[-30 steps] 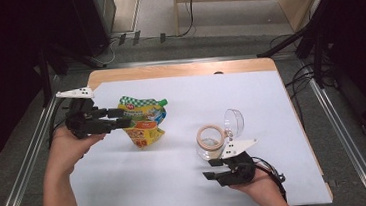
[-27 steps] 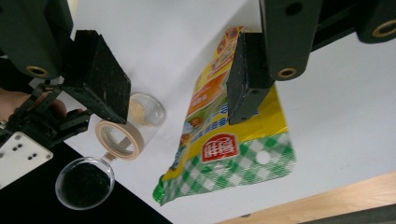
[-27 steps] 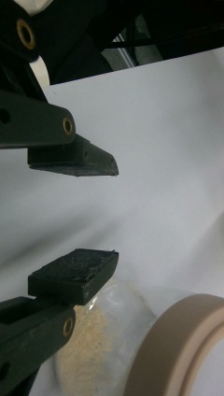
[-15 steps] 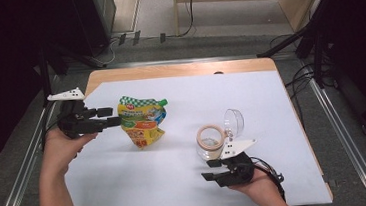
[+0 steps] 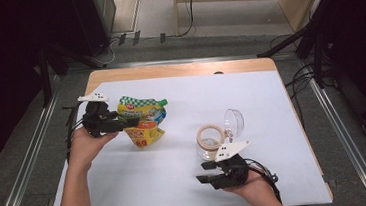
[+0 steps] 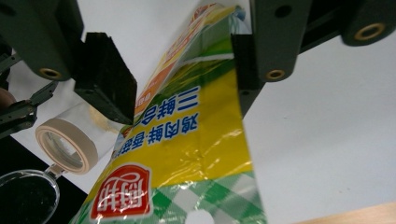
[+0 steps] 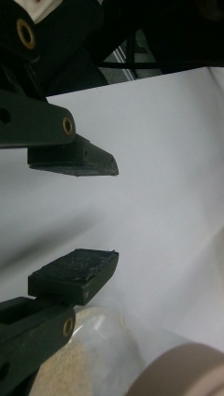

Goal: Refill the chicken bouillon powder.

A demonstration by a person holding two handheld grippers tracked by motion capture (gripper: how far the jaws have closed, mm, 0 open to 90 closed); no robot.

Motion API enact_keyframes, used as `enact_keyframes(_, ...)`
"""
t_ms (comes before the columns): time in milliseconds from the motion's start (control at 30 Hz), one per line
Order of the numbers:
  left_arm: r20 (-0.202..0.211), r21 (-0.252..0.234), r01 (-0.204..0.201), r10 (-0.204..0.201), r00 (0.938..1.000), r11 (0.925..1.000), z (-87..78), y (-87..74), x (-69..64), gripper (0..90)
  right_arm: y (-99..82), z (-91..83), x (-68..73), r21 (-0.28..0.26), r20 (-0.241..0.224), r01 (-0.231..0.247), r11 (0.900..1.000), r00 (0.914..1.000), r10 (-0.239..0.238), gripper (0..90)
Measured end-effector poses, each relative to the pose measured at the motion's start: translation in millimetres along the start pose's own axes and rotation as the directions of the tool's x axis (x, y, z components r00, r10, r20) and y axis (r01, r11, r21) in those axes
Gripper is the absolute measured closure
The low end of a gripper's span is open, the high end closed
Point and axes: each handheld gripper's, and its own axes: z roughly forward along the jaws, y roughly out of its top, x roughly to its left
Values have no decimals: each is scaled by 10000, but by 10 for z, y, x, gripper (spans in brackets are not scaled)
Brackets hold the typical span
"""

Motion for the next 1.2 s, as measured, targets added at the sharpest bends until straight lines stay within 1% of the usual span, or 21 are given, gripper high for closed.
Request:
enact_keyframes(67, 128, -15, 22, -22, 9999, 10000, 44, -8, -1, 503, 5, 28, 15, 19, -28, 62, 10000, 10000, -62, 527)
enact_keyframes(167, 178, 85, 136, -137, 9997, 9999, 91, -16, -6, 511, 12, 74, 32, 67, -87, 142, 9999, 9999, -141, 526)
enact_keyframes(267, 255, 32, 257, -258, 9993, 9997, 105, -21, -3, 559, 21, 122, 37, 80, -172, 198, 9998, 9997, -197, 526)
enact_keyframes(333, 373, 9, 231, -231, 9990, 9997, 108, -24, -1, 599, 30, 145, 45, 92, -212, 179, 9998, 9996, -177, 526)
enact_keyframes(400, 574, -80, 221, -216, 9981, 9997, 115, -30, 2, 682, 37, 169, 55, 95, -246, 216, 9997, 9995, -214, 525)
enact_keyframes(433, 665, -80, 227, -221, 9975, 9997, 119, -30, 2, 711, 41, 183, 54, 65, -235, 320, 9995, 9992, -319, 525)
enact_keyframes(467, 736, -78, 170, -164, 9972, 9998, 122, -31, -1, 743, 45, 193, 62, 101, -276, 287, 9995, 9992, -284, 524)
enact_keyframes(567, 715, -103, 40, -33, 9974, 9999, 121, -31, -21, 808, 62, 226, 82, 98, -295, 306, 9995, 9991, -303, 523)
enact_keyframes(600, 666, -108, 29, -21, 9978, 9999, 119, -31, -24, 837, 71, 241, 83, 29, -261, 410, 9992, 9988, -409, 523)
enact_keyframes(633, 597, -105, 48, -42, 9982, 9999, 114, -28, -24, 880, 82, 250, 91, 16, -255, 320, 9995, 9992, -320, 522)
enact_keyframes(667, 517, -114, 134, -128, 9986, 9998, 109, -24, -22, 900, 95, 267, 91, -73, -254, 321, 9995, 9992, -322, 522)
enact_keyframes(700, 536, -77, 215, -210, 9983, 9997, 103, -21, -19, 900, 108, 279, 91, -124, -215, 395, 9991, 9990, -397, 522)
enact_keyframes(733, 615, -7, 209, -208, 9979, 9998, 96, -19, -16, 900, 122, 289, 102, -120, -227, 314, 9994, 9992, -316, 522)
enact_keyframes(767, 567, 19, 139, -139, 9983, 9999, 86, -18, -19, 900, 139, 300, 105, -209, -243, 323, 9993, 9992, -329, 522)
enact_keyframes(833, 672, 118, 292, -300, 9973, 9995, 66, -7, -24, 900, 174, 317, 120, -415, -360, 300, 9987, 9989, -315, 522)
enact_keyframes(867, 630, 158, 268, -277, 9976, 9995, 54, 2, -37, 900, 204, 335, 137, -376, -281, 401, 9985, 9988, -411, 522)
enact_keyframes(900, 679, 258, 352, -369, 9970, 9990, 39, 19, -52, 900, 222, 349, 145, -378, -198, 480, 9981, 9986, -488, 521)
enact_keyframes(967, 779, 309, 296, -319, 9965, 9991, 2, 59, -101, 900, 270, 397, 163, -386, -145, 629, 9973, 9979, -635, 522)
enact_keyframes(1033, 931, 317, 220, -248, 9954, 9993, -28, 97, -154, 900, 309, 455, 171, -440, -115, 503, 9978, 9986, -509, 522)
enact_keyframes(1100, 967, 266, 132, -158, 9952, 9996, -66, 145, -223, 900, 340, 519, 173, -503, -170, 385, 9980, 9991, -394, 523)
enact_keyframes(1200, 1084, 270, 21, -51, 9941, 9996, -130, 215, -326, 900, 373, 601, 175, -462, -57, 341, 9983, 9994, -344, 523)
